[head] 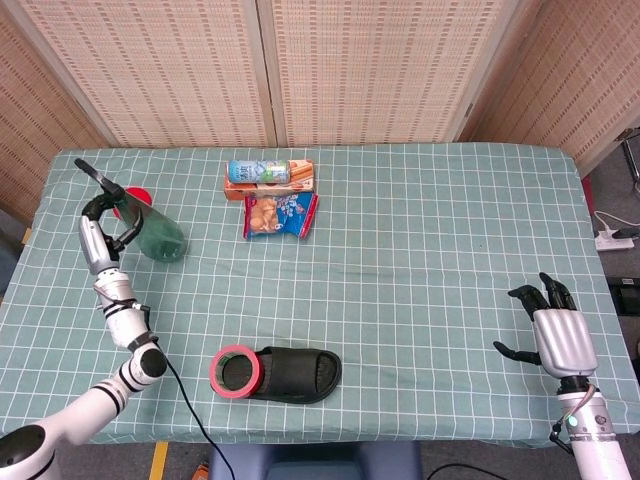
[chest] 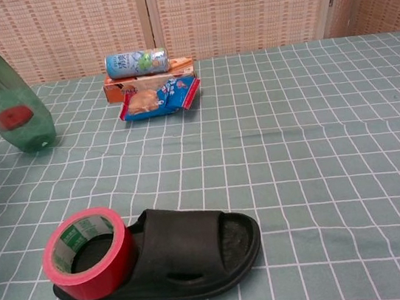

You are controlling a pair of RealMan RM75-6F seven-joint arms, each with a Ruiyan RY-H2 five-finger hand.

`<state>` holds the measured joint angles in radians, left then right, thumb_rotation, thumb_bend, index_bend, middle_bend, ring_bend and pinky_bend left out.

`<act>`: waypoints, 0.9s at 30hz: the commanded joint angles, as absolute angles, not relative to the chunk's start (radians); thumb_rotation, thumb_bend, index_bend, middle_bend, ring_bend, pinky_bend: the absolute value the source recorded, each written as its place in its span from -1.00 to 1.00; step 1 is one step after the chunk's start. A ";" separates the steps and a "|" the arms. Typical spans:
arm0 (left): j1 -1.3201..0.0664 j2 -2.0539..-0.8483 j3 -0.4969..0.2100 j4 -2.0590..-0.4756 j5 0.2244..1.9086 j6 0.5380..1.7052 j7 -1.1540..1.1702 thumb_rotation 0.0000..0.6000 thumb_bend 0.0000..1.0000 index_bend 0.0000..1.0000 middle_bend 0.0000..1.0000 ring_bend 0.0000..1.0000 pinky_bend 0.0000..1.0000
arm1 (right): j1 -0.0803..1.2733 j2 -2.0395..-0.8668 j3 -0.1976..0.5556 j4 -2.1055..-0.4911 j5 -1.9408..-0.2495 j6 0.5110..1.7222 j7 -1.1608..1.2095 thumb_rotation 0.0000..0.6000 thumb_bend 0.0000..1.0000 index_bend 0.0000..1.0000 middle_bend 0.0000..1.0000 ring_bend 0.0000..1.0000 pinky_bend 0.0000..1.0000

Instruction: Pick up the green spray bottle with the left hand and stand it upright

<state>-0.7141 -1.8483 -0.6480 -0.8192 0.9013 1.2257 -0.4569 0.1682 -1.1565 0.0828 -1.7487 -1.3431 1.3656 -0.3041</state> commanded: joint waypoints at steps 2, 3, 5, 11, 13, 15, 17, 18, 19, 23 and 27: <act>-0.710 -1.853 -0.649 -0.818 0.904 1.221 -0.474 1.00 -0.31 0.26 -0.06 -0.40 -0.84 | 0.168 -1.157 0.082 -1.748 -1.344 1.366 -0.302 1.00 -1.00 -0.44 -0.54 -0.98 -0.79; -0.710 -1.854 -0.648 -0.816 0.905 1.219 -0.476 1.00 -0.31 0.26 -0.06 -0.40 -0.84 | 0.168 -1.157 0.083 -1.747 -1.345 1.367 -0.302 1.00 -1.00 -0.44 -0.54 -0.98 -0.79; -0.709 -1.856 -0.646 -0.811 0.908 1.216 -0.478 1.00 -0.32 0.25 -0.06 -0.40 -0.84 | 0.168 -1.157 0.083 -1.747 -1.345 1.367 -0.301 1.00 -1.00 -0.44 -0.54 -0.98 -0.79; -0.706 -1.860 -0.620 -0.797 0.934 1.199 -0.482 1.00 -0.39 0.14 -0.10 -0.43 -0.84 | 0.168 -1.159 0.083 -1.746 -1.345 1.368 -0.303 1.00 -1.00 -0.44 -0.54 -0.98 -0.79; -0.704 -1.862 -0.614 -0.794 0.945 1.198 -0.493 1.00 -0.42 0.06 -0.12 -0.44 -0.85 | 0.168 -1.159 0.083 -1.746 -1.345 1.369 -0.303 1.00 -1.00 -0.44 -0.54 -0.98 -0.79; -0.703 -1.863 -0.614 -0.792 0.949 1.200 -0.501 1.00 -0.43 0.04 -0.12 -0.44 -0.85 | 0.168 -1.159 0.083 -1.747 -1.345 1.369 -0.303 1.00 -1.00 -0.44 -0.54 -0.98 -0.79; -0.701 -1.861 -0.615 -0.794 0.954 1.202 -0.511 1.00 -0.43 0.00 -0.13 -0.45 -0.85 | 0.168 -1.159 0.083 -1.747 -1.344 1.369 -0.302 1.00 -1.00 -0.44 -0.54 -0.98 -0.79; -0.700 -1.860 -0.613 -0.795 0.956 1.202 -0.514 1.00 -0.43 -0.03 -0.13 -0.46 -0.85 | 0.168 -1.159 0.083 -1.747 -1.344 1.369 -0.302 1.00 -1.00 -0.44 -0.54 -0.98 -0.79; -0.698 -1.860 -0.612 -0.796 0.959 1.201 -0.518 1.00 -0.44 -0.07 -0.14 -0.46 -0.85 | 0.168 -1.159 0.083 -1.747 -1.344 1.369 -0.302 1.00 -1.00 -0.44 -0.54 -0.98 -0.79; -0.689 -1.852 -0.600 -0.808 0.981 1.199 -0.546 1.00 -0.47 -0.45 -0.16 -0.49 -0.85 | 0.168 -1.159 0.083 -1.747 -1.344 1.369 -0.301 1.00 -1.00 -0.44 -0.54 -0.98 -0.79; -0.675 -1.841 -0.580 -0.831 1.013 1.210 -0.571 1.00 -0.51 -0.88 -0.17 -0.51 -0.83 | 0.168 -1.159 0.084 -1.746 -1.344 1.368 -0.295 1.00 -1.00 -0.44 -0.54 -0.98 -0.79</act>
